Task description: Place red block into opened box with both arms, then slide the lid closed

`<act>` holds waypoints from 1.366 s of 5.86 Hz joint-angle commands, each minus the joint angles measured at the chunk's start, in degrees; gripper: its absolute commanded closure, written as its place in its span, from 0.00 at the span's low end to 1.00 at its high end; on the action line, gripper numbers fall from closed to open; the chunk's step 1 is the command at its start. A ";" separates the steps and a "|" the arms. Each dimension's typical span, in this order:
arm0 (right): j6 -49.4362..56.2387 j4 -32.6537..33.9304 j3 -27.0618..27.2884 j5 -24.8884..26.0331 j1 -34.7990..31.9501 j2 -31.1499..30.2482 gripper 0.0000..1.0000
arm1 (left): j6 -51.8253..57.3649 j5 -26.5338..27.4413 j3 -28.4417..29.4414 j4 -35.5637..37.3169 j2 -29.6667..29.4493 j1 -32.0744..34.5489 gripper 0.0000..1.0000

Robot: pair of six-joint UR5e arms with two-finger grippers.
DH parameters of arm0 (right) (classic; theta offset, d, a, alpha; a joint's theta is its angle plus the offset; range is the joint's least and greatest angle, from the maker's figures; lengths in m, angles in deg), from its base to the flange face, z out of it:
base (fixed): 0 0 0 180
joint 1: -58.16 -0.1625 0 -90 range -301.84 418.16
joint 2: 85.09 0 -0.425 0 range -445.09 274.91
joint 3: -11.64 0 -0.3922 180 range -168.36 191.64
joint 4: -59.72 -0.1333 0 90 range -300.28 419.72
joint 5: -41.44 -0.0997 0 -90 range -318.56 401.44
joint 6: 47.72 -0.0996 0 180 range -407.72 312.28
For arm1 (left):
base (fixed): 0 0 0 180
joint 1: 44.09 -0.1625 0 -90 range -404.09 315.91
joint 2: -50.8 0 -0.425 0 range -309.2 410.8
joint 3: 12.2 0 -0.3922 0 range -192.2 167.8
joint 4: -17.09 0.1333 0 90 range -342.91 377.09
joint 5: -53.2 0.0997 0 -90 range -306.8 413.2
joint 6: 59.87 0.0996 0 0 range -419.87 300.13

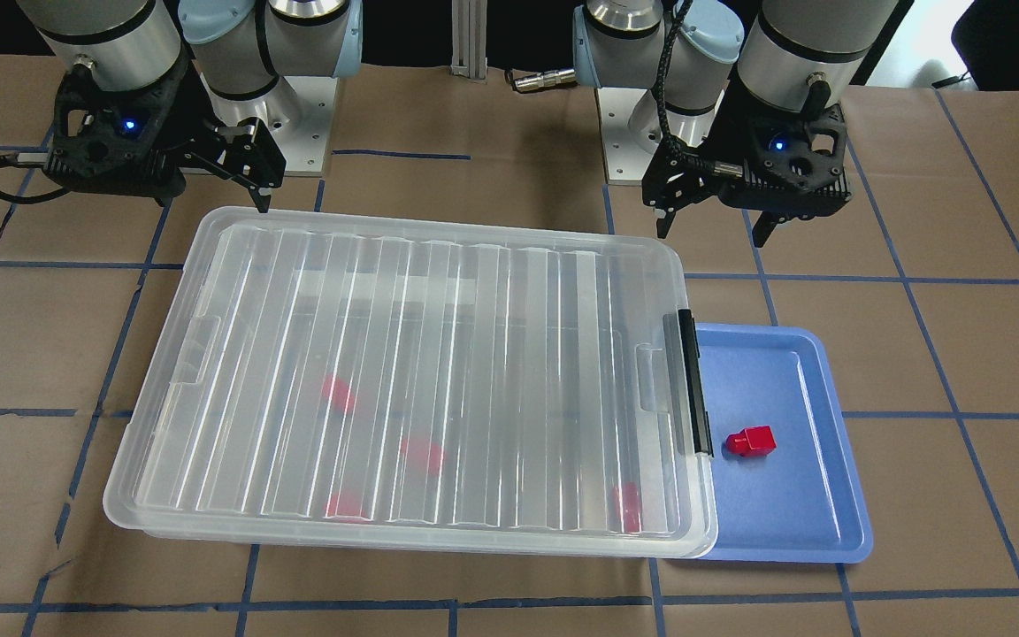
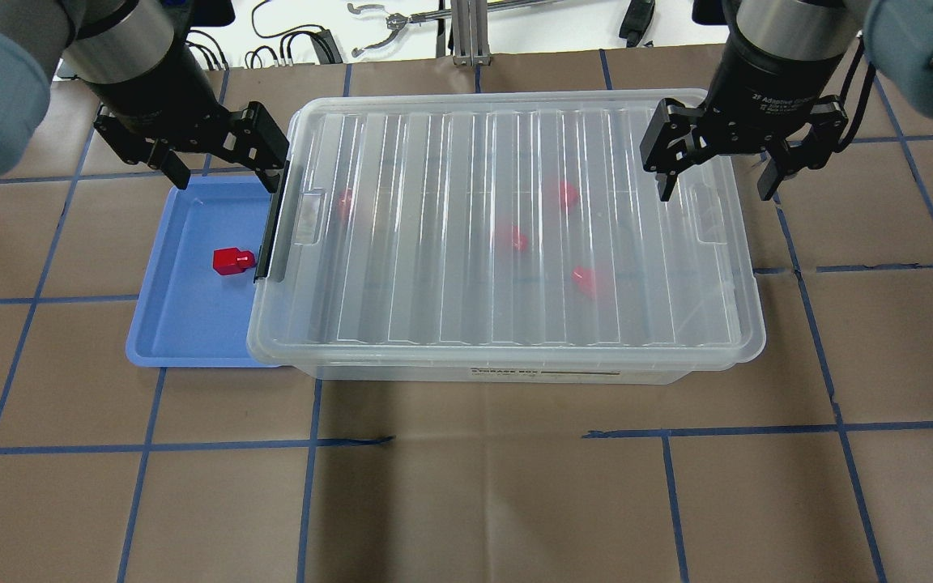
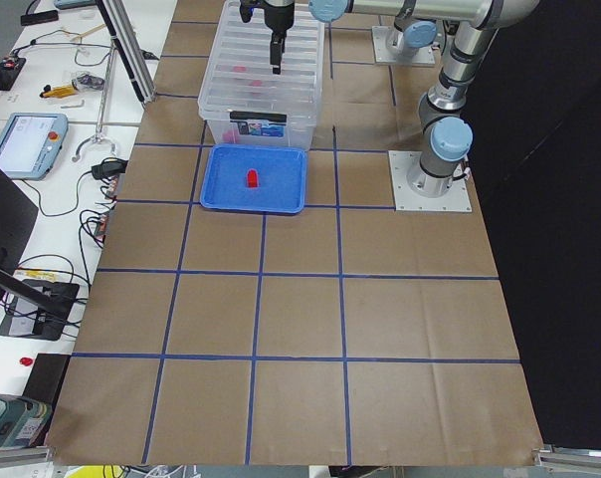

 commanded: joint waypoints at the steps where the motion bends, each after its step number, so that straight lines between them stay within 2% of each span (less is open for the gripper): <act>1: 2.37 1.43 0.17 -0.52 4.71 1.06 0.00 | -1.86 -0.24 0.74 -0.08 0.34 -0.20 0.01; 2: 4.74 3.88 0.26 -0.18 7.18 3.59 0.00 | -0.83 -0.59 0.56 -0.60 -0.17 -0.03 0.01; 4: 4.50 7.75 2.17 0.35 7.64 6.86 0.00 | -1.08 -0.86 -0.49 -1.91 0.95 0.24 0.00; 8: 5.99 22.15 16.05 1.05 11.69 7.05 0.00 | -1.52 -0.95 0.65 -2.01 0.09 -0.29 0.00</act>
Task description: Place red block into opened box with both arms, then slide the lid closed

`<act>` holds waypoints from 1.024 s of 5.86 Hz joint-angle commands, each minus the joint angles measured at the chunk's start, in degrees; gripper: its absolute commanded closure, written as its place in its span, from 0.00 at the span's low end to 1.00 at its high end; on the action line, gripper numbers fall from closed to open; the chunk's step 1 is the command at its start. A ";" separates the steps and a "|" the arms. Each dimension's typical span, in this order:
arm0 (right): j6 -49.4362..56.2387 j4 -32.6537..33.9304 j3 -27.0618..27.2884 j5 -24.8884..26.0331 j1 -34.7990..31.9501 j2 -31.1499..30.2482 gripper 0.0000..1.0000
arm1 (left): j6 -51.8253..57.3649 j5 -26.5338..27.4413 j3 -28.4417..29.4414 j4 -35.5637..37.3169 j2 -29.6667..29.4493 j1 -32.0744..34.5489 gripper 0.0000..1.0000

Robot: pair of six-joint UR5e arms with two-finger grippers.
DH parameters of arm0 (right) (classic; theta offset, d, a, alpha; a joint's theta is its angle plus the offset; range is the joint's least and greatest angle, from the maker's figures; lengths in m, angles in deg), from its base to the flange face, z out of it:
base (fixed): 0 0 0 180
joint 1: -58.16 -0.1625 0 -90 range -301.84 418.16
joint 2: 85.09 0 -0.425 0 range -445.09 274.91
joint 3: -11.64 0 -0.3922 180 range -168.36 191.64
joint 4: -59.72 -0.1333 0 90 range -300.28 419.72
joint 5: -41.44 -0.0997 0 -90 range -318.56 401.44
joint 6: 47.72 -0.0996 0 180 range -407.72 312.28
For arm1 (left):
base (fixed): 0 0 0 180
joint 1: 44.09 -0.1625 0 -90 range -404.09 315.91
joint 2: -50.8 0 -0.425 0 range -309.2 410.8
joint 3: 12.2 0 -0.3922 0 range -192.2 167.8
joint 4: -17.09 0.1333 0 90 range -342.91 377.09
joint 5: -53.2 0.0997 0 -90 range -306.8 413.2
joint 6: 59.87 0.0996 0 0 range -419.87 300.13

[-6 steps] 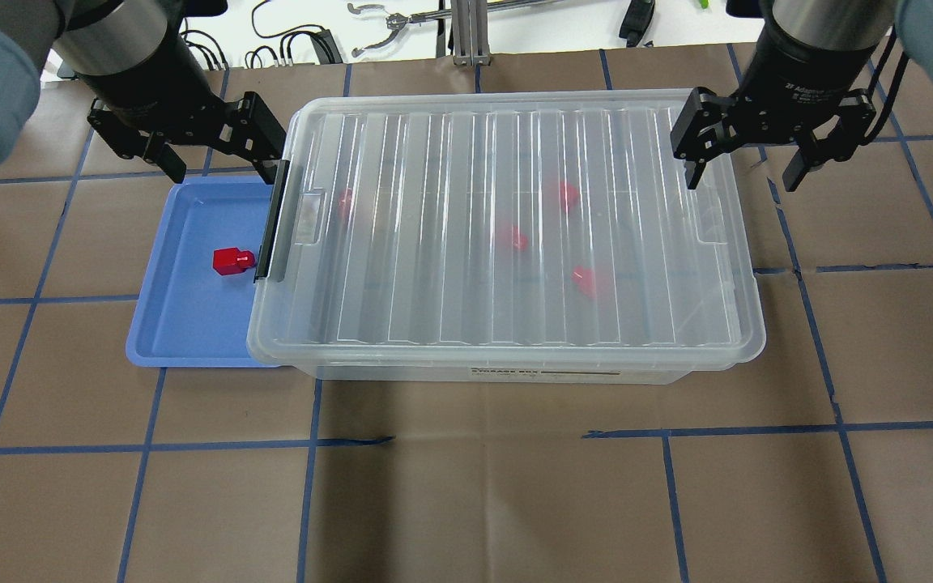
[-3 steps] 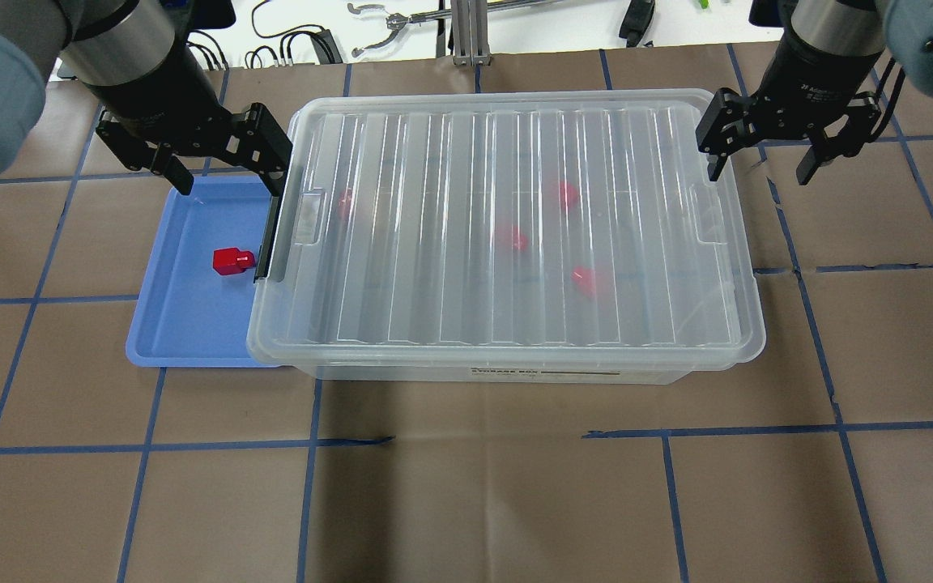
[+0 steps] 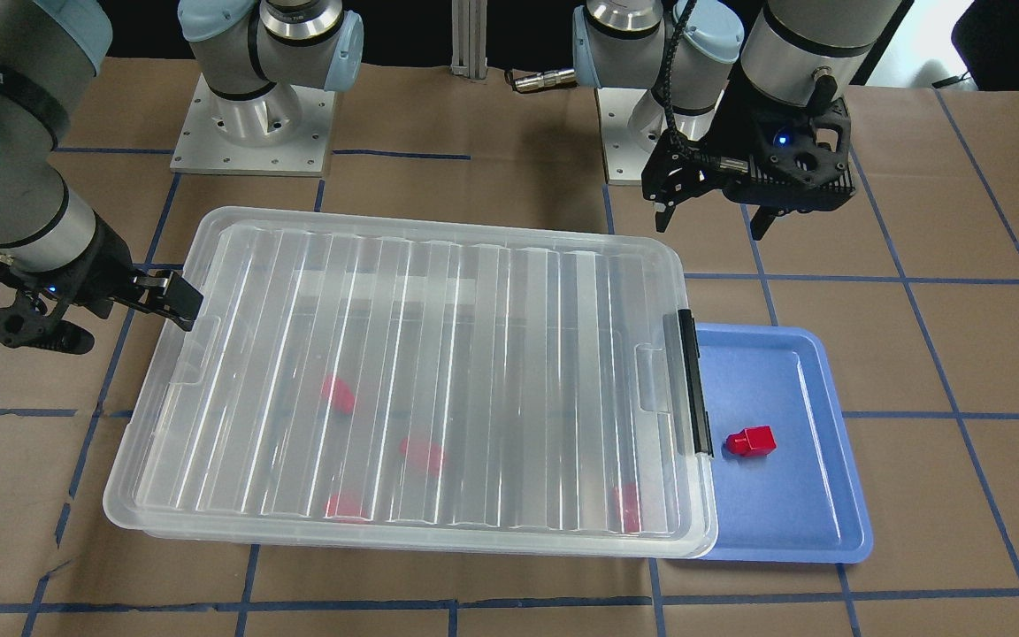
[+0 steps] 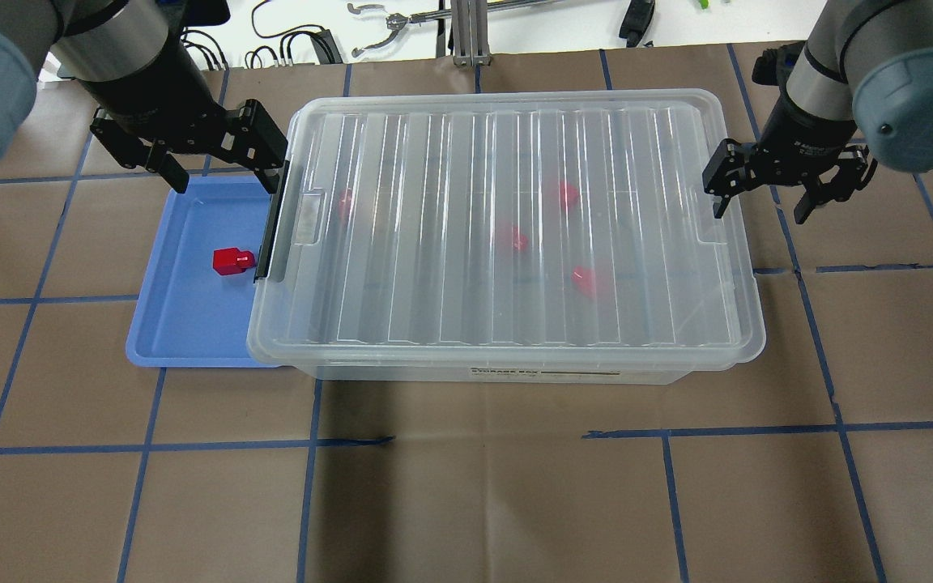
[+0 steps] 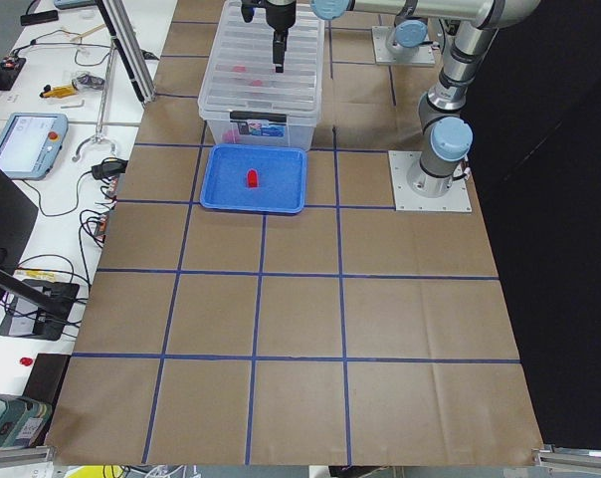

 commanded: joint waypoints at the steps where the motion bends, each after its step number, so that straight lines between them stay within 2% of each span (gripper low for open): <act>1: 0.50 4.10 3.87 0.09 0.50 -0.31 0.00 | -0.34 0.00 0.06 -0.03 -0.08 -0.02 0.00; 3: 0.67 4.20 3.62 0.09 0.59 -0.14 0.00 | -0.34 -0.08 0.06 -0.11 -0.08 -0.02 0.00; 6: 7.25 4.29 3.53 0.00 5.50 -0.05 0.00 | -0.78 -0.26 -1.69 0.24 0.71 -0.02 0.01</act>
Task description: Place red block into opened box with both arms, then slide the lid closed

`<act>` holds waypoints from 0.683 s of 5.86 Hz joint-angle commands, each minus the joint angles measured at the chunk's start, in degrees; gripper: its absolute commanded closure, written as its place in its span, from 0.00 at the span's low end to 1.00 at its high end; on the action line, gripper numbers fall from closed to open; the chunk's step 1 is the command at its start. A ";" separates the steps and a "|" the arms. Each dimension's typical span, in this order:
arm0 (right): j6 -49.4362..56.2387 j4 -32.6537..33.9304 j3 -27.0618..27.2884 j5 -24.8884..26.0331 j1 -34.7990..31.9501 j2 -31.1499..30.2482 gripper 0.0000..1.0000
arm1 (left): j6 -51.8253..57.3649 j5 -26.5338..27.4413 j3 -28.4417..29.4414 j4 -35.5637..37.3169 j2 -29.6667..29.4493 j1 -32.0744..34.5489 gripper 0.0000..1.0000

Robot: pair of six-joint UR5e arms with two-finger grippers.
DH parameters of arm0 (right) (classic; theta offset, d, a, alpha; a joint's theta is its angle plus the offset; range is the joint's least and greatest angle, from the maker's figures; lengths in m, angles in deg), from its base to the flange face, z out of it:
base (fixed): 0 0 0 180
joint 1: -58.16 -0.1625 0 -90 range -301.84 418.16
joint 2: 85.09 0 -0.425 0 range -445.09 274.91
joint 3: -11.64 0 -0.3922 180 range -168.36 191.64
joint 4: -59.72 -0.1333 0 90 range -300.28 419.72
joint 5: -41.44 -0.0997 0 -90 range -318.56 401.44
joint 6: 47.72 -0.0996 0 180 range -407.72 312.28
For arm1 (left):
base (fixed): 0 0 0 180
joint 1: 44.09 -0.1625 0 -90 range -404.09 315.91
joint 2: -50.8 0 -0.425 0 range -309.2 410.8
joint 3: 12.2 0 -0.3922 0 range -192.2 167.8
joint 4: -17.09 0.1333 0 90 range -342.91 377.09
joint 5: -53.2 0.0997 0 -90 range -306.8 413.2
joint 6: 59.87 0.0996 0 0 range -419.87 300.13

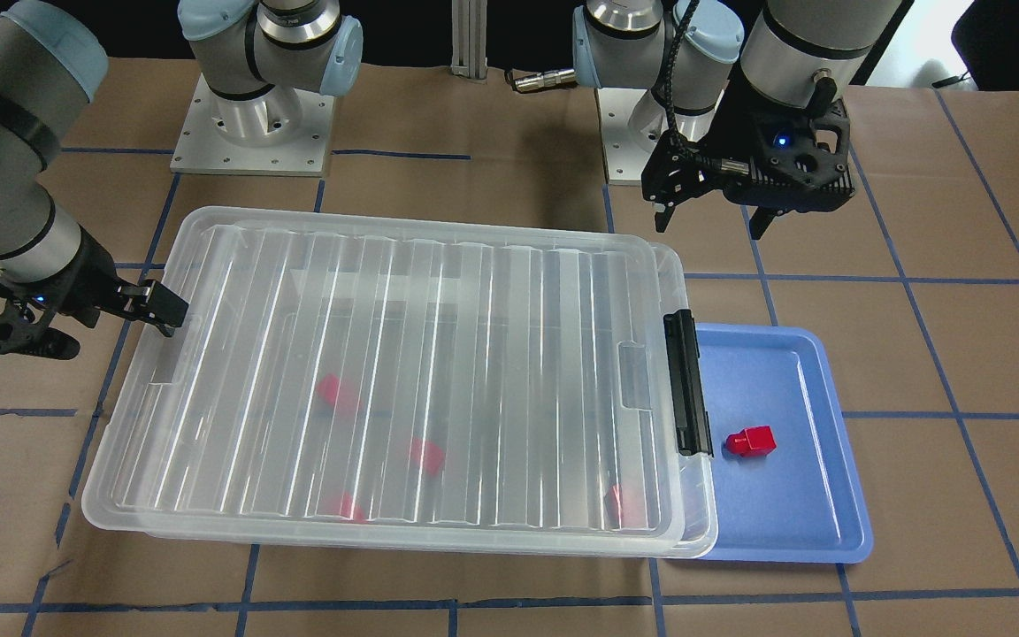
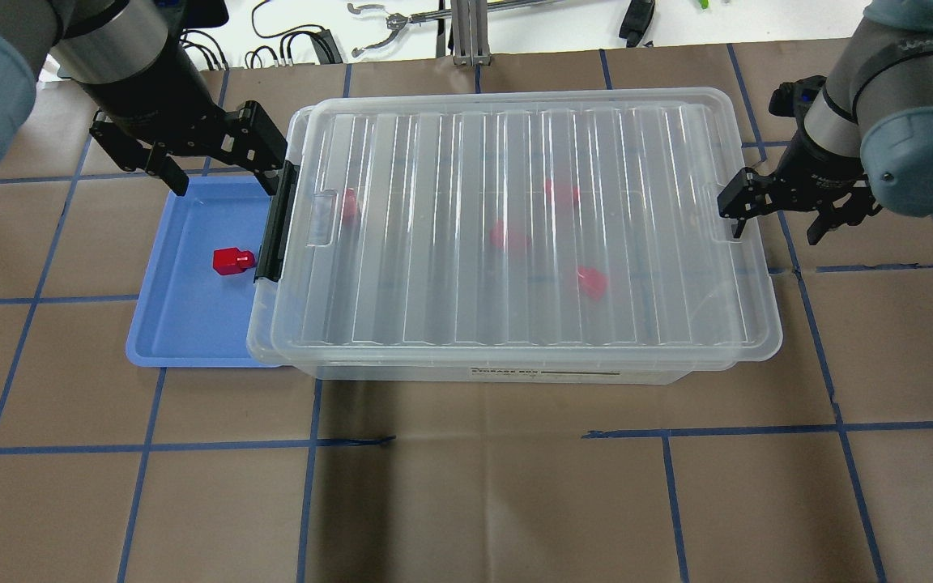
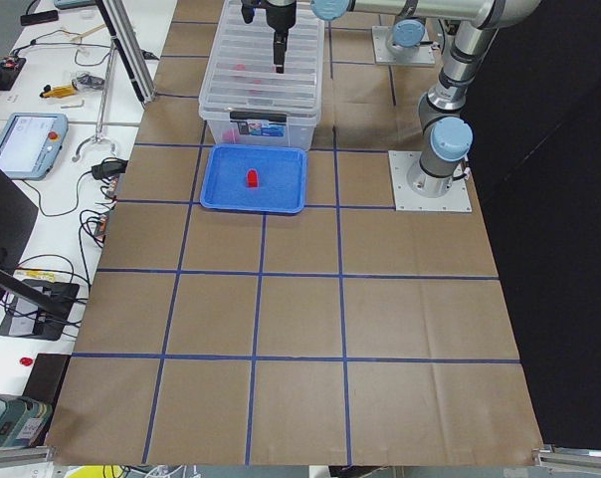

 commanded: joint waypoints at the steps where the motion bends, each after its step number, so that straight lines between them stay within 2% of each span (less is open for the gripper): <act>1: 3.27 0.01 -0.10 0.06 2.54 -0.03 0.00 | -0.22 -0.10 -0.82 0.38 -0.03 0.06 0.01; 3: 9.32 3.43 -0.01 0.15 5.96 0.06 0.00 | 2.83 0.34 -0.91 0.65 -0.82 -0.73 0.01; 4: 11.26 3.53 -0.10 0.06 7.28 0.06 0.00 | 8.43 0.69 -1.09 0.21 -0.30 -0.82 0.01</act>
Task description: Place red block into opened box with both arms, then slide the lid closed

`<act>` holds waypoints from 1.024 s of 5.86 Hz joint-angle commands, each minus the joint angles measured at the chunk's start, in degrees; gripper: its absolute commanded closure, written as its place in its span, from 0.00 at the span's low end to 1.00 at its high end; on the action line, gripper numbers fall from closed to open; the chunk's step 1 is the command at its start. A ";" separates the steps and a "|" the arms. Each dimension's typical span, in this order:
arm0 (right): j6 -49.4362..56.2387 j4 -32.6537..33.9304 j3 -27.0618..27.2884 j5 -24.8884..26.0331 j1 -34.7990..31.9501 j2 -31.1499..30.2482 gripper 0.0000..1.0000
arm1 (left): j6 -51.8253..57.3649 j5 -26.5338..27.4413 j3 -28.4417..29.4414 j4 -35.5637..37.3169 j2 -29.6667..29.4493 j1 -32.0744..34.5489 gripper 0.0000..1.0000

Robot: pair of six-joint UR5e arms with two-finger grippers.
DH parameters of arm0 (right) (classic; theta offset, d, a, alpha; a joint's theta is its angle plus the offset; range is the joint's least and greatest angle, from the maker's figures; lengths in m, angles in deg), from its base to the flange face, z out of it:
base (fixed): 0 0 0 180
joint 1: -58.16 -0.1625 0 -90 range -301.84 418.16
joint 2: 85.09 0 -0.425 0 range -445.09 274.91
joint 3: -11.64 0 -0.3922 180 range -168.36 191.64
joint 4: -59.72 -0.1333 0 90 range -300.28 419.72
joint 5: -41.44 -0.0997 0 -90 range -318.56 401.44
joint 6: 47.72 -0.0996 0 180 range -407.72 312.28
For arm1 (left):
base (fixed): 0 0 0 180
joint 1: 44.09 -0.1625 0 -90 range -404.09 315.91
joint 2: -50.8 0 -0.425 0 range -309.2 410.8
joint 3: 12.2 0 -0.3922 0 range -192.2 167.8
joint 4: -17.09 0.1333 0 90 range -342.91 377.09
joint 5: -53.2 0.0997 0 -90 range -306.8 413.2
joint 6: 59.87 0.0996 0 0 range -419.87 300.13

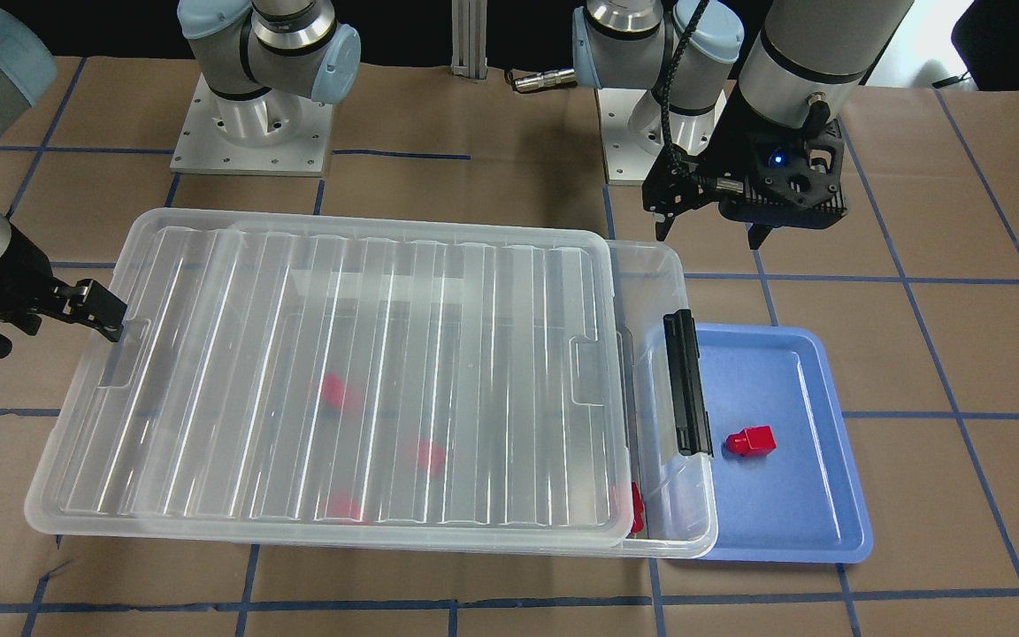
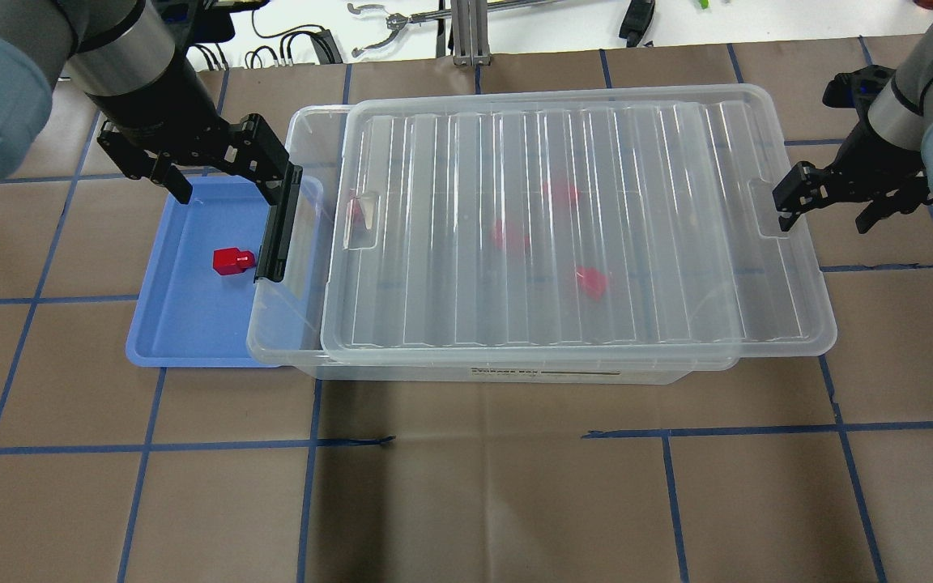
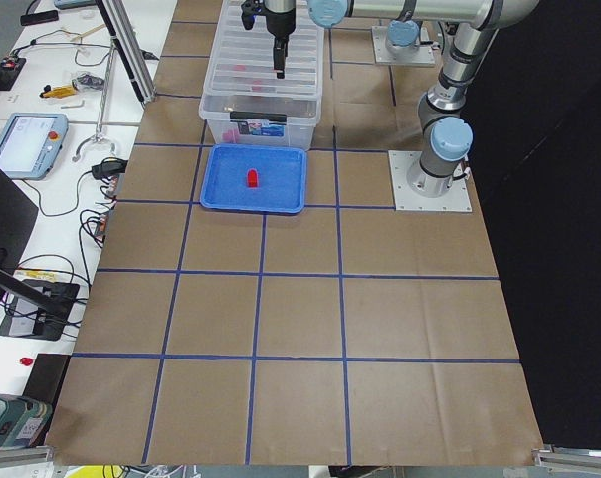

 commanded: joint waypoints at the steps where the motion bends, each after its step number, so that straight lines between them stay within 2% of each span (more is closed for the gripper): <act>1: 4.39 0.72 -0.06 -0.04 2.84 0.01 0.00 | 12.45 0.28 -0.14 0.79 -0.02 -0.48 0.01; 3: 7.39 0.81 -0.06 0.05 4.96 0.01 0.00 | 27.84 0.11 -0.57 2.89 -0.81 -2.66 0.01; 6: 12.58 2.39 -0.23 1.19 9.35 0.10 0.00 | 52.37 0.20 -2.07 4.48 -3.35 -9.95 0.01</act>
